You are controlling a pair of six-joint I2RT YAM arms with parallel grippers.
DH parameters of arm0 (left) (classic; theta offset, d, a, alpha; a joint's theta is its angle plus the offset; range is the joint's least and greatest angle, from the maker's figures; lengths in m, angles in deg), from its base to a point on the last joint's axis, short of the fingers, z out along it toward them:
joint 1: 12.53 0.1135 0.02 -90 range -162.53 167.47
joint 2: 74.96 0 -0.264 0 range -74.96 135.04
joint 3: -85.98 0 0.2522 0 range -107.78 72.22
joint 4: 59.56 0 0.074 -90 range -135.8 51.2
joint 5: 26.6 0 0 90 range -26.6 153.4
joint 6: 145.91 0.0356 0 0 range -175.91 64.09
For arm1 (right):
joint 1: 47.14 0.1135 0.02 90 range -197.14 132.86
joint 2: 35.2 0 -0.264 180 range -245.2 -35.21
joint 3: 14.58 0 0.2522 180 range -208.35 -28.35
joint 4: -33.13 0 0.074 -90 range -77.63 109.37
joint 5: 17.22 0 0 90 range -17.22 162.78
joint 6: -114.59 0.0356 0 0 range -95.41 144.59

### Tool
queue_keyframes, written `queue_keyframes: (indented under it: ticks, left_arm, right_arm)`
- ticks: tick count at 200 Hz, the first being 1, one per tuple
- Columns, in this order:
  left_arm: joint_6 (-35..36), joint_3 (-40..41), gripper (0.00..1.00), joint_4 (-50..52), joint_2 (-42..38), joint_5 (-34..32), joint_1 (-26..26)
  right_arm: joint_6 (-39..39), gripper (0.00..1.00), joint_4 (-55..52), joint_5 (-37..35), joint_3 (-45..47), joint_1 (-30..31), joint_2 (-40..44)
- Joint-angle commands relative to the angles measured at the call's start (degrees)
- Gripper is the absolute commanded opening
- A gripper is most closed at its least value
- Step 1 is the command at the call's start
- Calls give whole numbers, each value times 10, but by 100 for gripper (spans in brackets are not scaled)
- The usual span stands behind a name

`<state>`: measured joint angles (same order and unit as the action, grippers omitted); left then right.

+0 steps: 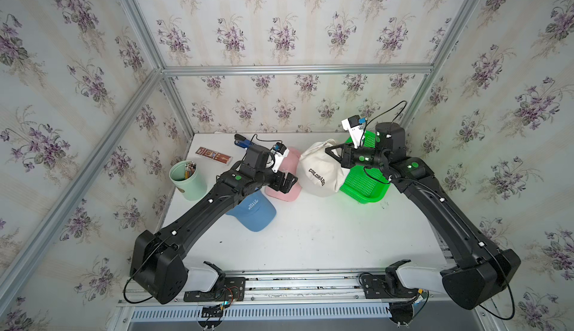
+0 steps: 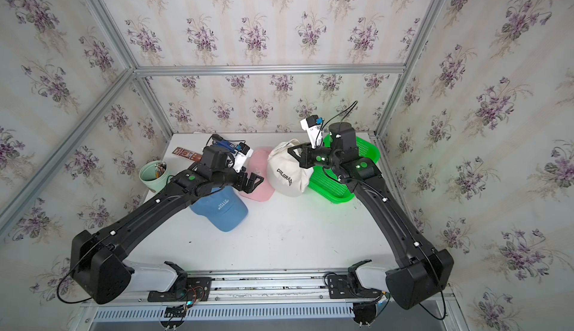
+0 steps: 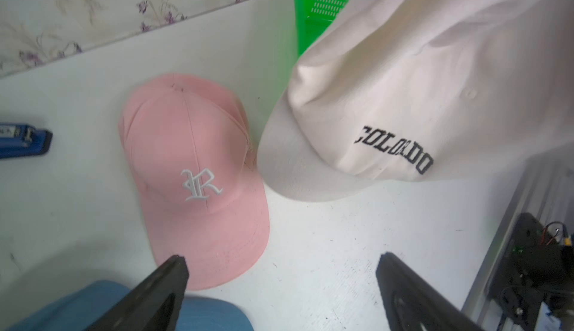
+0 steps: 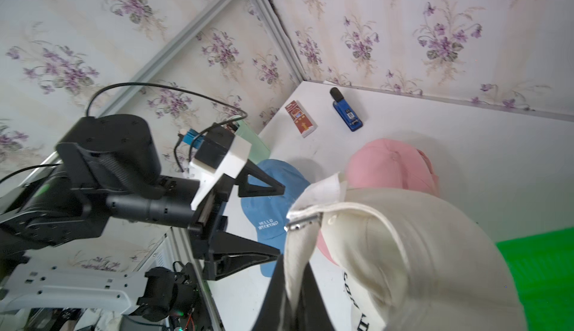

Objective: Turn the baseball cap inside out
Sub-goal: Turn over the baseball cap.

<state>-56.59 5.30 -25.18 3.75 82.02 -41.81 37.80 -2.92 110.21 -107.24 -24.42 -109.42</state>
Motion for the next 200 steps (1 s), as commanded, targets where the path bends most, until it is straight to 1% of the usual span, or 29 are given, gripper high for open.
queue_keyframes:
  ticks: [1, 13, 28, 55, 68, 90, 102, 165, 185, 200]
  left_arm:
    - [180, -4, 99, -22, -8, 57, 1]
    - [227, -7, 99, -6, -13, 88, 5]
    - [267, -22, 99, 26, -12, 100, 6]
    - [297, -43, 99, 70, -6, 141, 10]
    - [295, -38, 99, 67, -9, 157, 18]
    - [282, -31, 99, 58, -16, 225, 42]
    - [277, -31, 99, 54, -16, 245, 48]
    - [273, -47, 99, 45, 6, 241, 52]
    - [266, -48, 100, 37, 8, 250, 52]
    - [256, -46, 92, 35, 6, 279, 51]
  right_arm:
    - [-23, 2, 9, 67, -15, 0, 0]
    - [-31, 2, 8, 76, -20, 0, -2]
    - [-37, 2, 16, 103, -24, 0, -6]
    - [-43, 2, 30, 133, -26, 0, -9]
    - [-50, 1, 34, 149, -27, 0, -8]
    - [-64, 1, 35, 167, -29, -1, -8]
    - [-67, 1, 40, 174, -29, -1, -9]
    - [-66, 1, 72, 226, -28, 0, -15]
    - [-70, 1, 72, 227, -28, 0, -15]
    - [-70, 1, 77, 224, -24, 0, -15]
